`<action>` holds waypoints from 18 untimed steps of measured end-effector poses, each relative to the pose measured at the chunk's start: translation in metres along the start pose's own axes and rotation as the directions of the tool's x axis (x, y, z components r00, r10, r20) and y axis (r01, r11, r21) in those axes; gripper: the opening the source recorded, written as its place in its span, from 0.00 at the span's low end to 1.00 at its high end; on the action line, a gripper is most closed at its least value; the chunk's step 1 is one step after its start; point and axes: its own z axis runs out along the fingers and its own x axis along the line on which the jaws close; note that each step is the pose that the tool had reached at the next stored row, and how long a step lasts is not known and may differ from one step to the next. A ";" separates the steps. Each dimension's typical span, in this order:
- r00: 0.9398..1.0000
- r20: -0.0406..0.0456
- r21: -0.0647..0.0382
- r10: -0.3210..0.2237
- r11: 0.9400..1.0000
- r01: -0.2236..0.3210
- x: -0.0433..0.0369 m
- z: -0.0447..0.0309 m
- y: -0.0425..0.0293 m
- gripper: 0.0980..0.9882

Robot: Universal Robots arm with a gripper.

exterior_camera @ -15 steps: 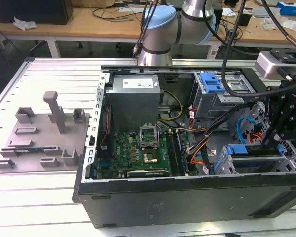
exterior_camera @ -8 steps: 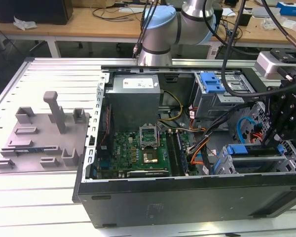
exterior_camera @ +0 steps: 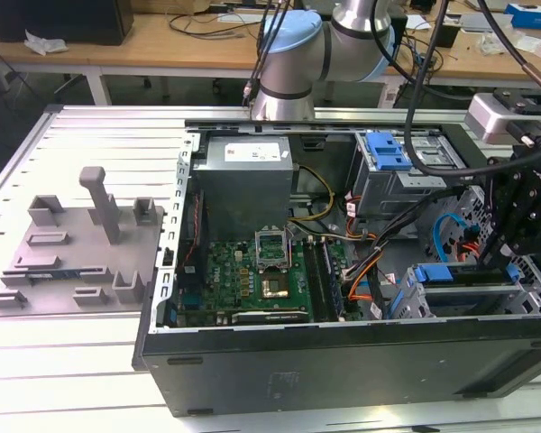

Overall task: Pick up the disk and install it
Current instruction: 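Insert the first disk wire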

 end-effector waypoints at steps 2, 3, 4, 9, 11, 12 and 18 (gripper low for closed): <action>1.000 0.000 0.000 0.000 1.000 0.000 -0.0001 0.0000 0.0000 0.07; 1.000 0.000 0.000 0.000 1.000 0.000 -0.0002 0.0028 0.0001 0.07; 1.000 0.000 0.000 0.000 1.000 0.000 0.0000 0.0032 0.0001 0.07; 1.000 0.002 0.000 0.001 1.000 -0.001 0.0043 -0.0055 -0.0001 0.07; 1.000 0.002 0.000 0.001 1.000 -0.001 0.0042 -0.0057 -0.0002 0.07; 1.000 0.002 0.000 0.001 1.000 -0.001 0.0043 -0.0059 -0.0002 0.07; 1.000 0.001 0.000 0.001 1.000 -0.001 0.0017 -0.0065 0.0000 0.07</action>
